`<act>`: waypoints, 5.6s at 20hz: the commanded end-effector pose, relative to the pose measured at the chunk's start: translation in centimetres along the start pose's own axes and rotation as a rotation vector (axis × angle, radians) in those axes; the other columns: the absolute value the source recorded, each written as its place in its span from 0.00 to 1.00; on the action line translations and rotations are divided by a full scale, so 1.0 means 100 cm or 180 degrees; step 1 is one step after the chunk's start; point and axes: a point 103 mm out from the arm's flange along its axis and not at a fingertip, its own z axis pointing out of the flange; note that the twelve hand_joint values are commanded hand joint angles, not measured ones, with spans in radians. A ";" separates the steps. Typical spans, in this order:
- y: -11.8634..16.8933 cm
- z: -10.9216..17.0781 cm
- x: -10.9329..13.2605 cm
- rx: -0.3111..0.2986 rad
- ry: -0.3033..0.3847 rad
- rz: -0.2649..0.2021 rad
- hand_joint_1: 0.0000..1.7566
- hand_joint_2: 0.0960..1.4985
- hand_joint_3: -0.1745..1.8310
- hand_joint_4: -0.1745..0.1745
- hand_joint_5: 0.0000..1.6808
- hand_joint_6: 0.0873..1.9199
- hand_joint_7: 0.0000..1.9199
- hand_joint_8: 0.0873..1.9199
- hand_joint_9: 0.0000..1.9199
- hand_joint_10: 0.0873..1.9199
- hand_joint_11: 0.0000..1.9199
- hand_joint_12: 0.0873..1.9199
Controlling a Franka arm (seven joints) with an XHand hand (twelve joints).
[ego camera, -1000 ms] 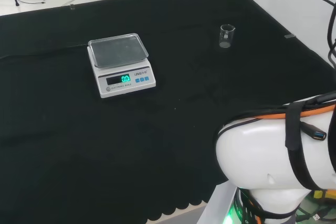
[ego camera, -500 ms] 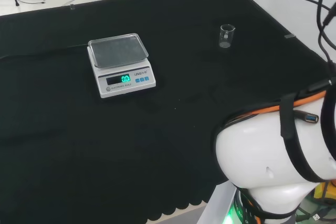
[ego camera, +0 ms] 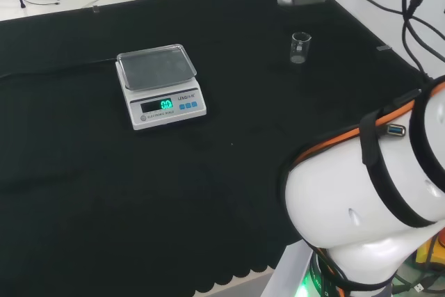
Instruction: Pick up the beaker.
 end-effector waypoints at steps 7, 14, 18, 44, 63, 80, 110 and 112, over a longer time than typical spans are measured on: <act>0.072 0.086 -0.043 0.0295 -0.0135 0.0427 0.29 0.53 0.26 0.39 0.28 0.14 0.22 0.33 0.29 0.37 0.10 0.75; 0.105 0.115 -0.073 0.0440 0.0026 0.0474 0.29 0.54 0.25 0.38 0.27 0.19 0.23 0.33 0.31 0.36 0.11 0.74; 0.119 0.135 -0.097 0.0443 0.0169 0.0571 0.29 0.54 0.25 0.37 0.26 0.20 0.23 0.33 0.31 0.36 0.11 0.74; 0.218 0.199 -0.163 0.0607 0.0491 0.0762 0.32 0.54 0.24 0.34 0.25 0.25 0.24 0.34 0.31 0.37 0.13 0.73; 0.240 0.222 -0.183 0.0714 0.0589 0.0713 0.33 0.54 0.25 0.33 0.24 0.28 0.24 0.35 0.31 0.37 0.14 0.72; 0.255 0.259 -0.198 0.1209 0.0467 0.0807 0.39 0.48 0.25 0.42 0.11 0.17 0.08 0.34 0.12 0.42 0.08 0.76; 0.263 0.270 -0.202 0.0935 0.0222 0.0873 0.88 0.74 0.09 0.00 0.46 0.65 0.37 0.51 0.38 0.59 0.47 0.69; 0.263 0.265 -0.201 0.0921 0.0174 0.0857 0.85 0.75 0.09 0.00 0.46 0.66 0.34 0.62 0.42 0.60 0.49 0.69</act>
